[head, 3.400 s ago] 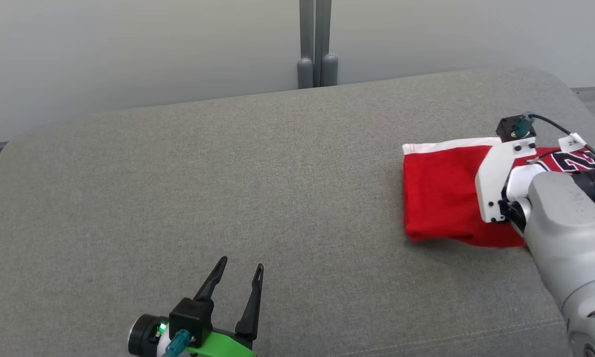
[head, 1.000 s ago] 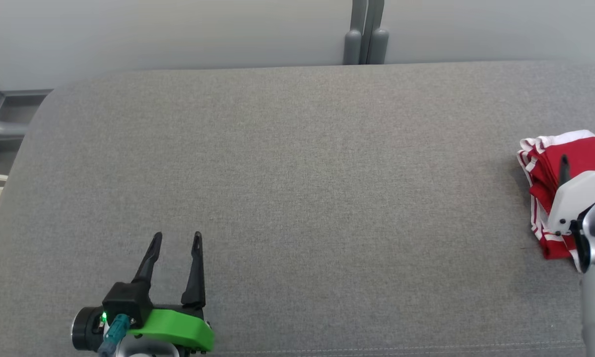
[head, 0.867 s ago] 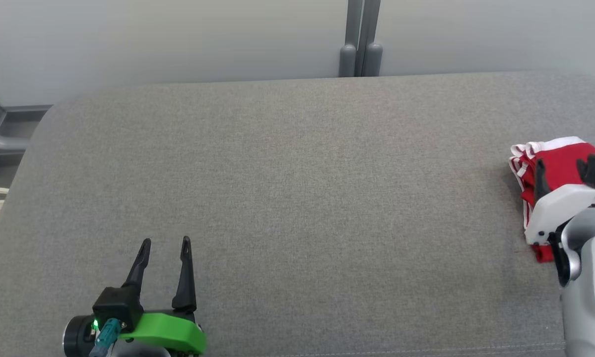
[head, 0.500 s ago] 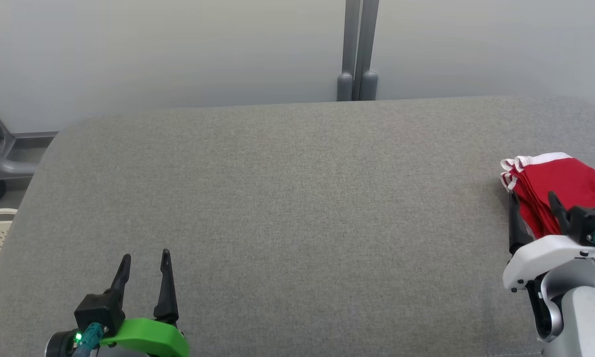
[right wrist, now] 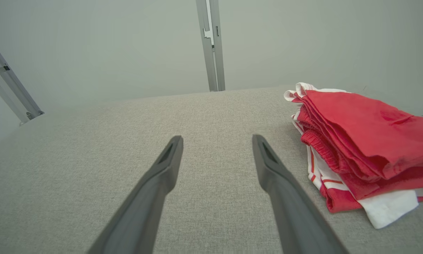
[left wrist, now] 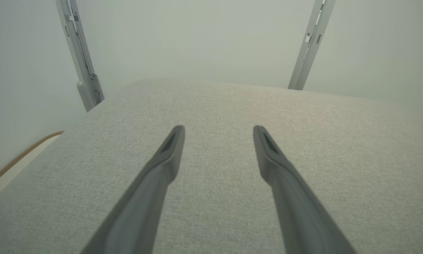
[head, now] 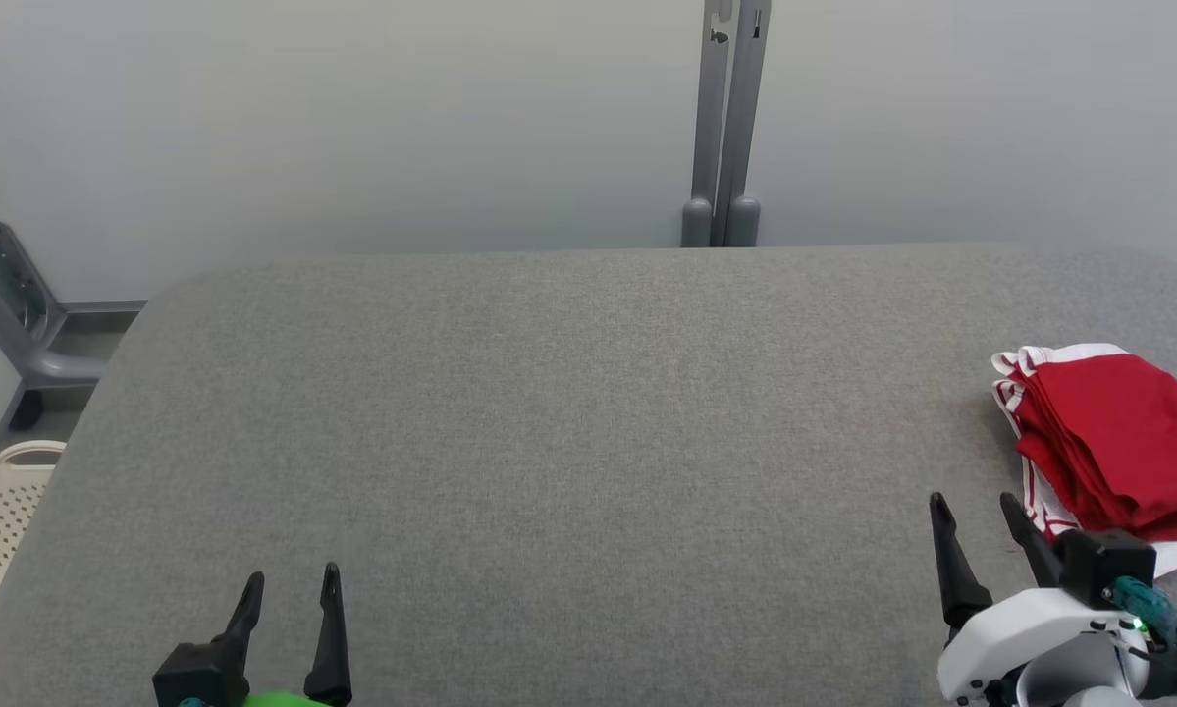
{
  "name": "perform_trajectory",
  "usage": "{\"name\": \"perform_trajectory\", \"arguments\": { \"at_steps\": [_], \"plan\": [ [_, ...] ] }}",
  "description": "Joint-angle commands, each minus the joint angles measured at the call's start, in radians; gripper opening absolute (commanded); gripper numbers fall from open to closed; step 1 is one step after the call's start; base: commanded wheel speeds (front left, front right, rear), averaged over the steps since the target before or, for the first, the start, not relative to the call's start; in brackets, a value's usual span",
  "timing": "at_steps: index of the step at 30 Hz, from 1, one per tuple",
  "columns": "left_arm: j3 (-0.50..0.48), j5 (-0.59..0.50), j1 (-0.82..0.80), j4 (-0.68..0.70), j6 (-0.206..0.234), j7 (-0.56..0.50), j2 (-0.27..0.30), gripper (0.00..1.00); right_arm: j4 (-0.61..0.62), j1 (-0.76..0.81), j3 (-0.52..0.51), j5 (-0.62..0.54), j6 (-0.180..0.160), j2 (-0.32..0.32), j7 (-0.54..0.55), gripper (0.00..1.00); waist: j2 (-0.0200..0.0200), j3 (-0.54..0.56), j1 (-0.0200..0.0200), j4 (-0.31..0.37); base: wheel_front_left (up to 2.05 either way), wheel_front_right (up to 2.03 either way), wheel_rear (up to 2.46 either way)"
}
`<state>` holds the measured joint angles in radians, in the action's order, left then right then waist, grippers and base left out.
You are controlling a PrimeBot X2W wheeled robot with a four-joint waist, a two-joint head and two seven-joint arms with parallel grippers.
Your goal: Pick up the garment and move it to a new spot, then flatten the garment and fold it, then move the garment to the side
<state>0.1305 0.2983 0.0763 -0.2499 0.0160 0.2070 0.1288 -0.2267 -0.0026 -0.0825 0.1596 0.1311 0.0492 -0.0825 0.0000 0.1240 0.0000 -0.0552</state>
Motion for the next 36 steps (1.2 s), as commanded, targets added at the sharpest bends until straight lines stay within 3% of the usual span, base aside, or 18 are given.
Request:
{"name": "perform_trajectory", "arguments": {
  "at_steps": [1,19,36],
  "plan": [
    [0.002,-0.003,0.021,0.0,-0.003,0.01,0.01,1.0,-0.005,0.026,0.011,0.015,-0.001,0.004,-0.016,1.0,0.0,0.011,0.0,-0.005,0.0,0.0,0.0],
    [0.014,0.007,0.035,-0.021,0.007,0.031,0.01,1.0,-0.041,0.037,0.088,0.045,-0.001,0.003,-0.024,1.0,0.0,0.015,0.0,0.008,0.0,0.0,0.0],
    [0.022,0.009,0.027,-0.026,0.016,0.034,0.027,1.0,-0.053,0.024,0.091,0.047,-0.001,0.003,-0.031,1.0,0.0,0.007,0.0,-0.002,0.0,0.0,0.0]
  ]
}}
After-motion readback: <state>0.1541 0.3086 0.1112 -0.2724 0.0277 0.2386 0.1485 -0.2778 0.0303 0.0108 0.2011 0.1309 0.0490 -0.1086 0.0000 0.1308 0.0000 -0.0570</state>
